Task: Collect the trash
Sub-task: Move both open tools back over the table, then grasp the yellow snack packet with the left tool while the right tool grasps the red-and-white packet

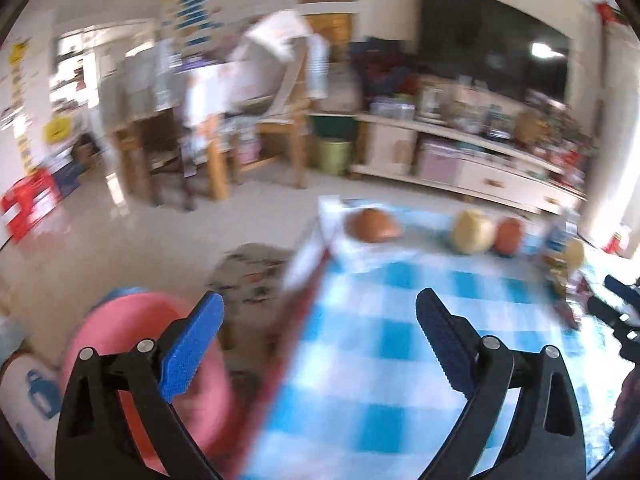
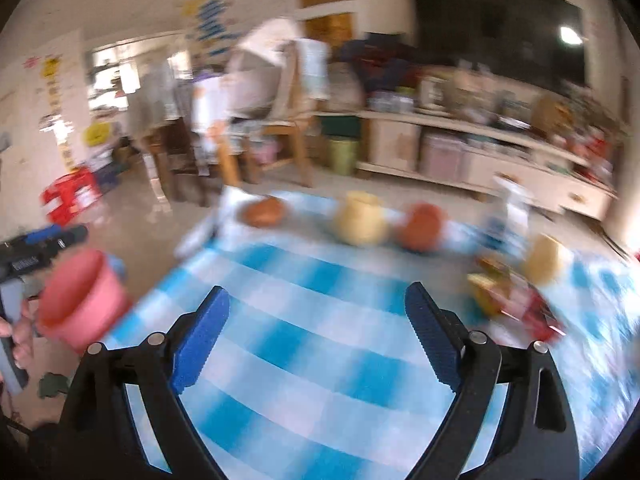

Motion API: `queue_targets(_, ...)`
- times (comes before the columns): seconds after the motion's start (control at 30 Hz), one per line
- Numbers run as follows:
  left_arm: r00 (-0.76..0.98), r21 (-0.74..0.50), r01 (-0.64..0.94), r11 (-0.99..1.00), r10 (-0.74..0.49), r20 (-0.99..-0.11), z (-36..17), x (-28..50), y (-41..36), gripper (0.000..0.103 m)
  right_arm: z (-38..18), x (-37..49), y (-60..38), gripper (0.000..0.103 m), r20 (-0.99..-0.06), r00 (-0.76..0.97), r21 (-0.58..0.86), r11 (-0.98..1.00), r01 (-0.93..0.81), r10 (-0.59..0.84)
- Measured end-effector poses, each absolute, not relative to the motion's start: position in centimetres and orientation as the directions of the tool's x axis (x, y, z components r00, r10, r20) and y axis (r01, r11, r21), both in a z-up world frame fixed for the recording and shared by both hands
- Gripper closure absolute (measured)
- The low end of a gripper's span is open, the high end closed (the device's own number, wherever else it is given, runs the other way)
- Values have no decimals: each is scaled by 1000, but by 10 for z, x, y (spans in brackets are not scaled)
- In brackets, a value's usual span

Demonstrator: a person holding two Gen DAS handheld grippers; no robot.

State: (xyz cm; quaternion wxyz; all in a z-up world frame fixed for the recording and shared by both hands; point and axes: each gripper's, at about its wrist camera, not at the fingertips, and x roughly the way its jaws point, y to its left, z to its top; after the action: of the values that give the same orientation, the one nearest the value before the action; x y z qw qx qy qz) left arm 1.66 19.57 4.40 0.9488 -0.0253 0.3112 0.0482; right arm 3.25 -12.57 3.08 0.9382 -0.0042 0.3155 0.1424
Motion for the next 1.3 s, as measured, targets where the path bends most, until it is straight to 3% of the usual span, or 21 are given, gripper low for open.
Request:
queue_targets(0.23,757,-84,131,988,-155,-635,11,64,43,7,0,30,-249,13,-617,782,36,996,-83,87)
queue_targets(0.43,669,-146,314,938,-328,-667,-27,139,-85,7,-50,65,-286,13,-652,756,36,998,-57,66)
queue_targets(0.6,627,-101,342,934,-307,-717,-57,186,-141,7,-68,95,-296,13,-659,746,106,994,-36,97)
queue_targets(0.83,545,-158,319,934,-317,-776,-93,218,-157,7,-77,128,-295,13,-720,667,120,982,-148,189)
queue_targets(0.93,514,-181,324,928,-334,-790,-100,221,-158,7,-82,140,-292,25,-749,618,140,968,-206,240)
queue_targets(1.03,509,-190,333,923,-346,-788,-105,222,-160,7,-80,142,-289,28,-747,619,124,966,-229,243)
queue_targets(1.1,489,-229,339,912,-379,-785,-107,223,-157,16,-79,140,-290,37,-743,625,120,966,-227,240)
queue_targets(1.23,454,-308,370,877,-460,-763,-103,223,-158,61,-74,135,-291,64,-743,624,118,965,-233,242)
queue_targets(1.27,445,-319,379,869,-473,-760,-101,223,-161,71,-74,135,-294,66,-742,625,120,965,-232,242)
queue_targets(1.3,447,-308,377,874,-463,-765,-99,222,-161,71,-73,135,-295,68,-741,626,122,966,-230,243)
